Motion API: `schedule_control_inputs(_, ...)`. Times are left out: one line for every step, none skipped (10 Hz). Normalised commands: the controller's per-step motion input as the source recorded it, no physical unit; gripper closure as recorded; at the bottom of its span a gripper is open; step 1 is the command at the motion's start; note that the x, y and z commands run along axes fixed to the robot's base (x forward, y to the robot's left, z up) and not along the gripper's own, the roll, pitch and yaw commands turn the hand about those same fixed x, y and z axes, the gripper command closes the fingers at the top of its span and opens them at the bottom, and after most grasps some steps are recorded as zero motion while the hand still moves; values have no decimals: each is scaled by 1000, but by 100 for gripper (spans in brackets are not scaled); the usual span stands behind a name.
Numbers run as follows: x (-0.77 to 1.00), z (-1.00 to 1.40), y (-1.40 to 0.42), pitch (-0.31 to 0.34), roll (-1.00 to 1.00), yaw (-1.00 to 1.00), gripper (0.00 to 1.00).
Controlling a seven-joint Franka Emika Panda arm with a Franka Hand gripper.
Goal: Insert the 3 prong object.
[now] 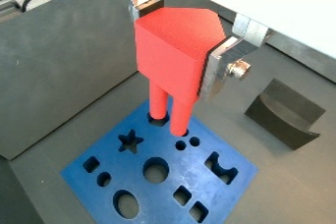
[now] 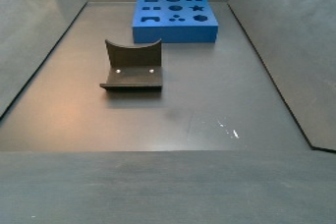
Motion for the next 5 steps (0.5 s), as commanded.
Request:
schedule_control_inputs(186, -737, 14, 0, 299, -603, 100)
schedule_control_inputs(180, -734, 11, 0, 301, -591, 100)
schedule_control_inputs(183, -746, 0, 0, 299, -566, 100)
schedule_control_inputs(203, -757, 0, 0, 297, -557, 100)
schedule_control_inputs(194, -766, 23, 0, 280, -554, 100)
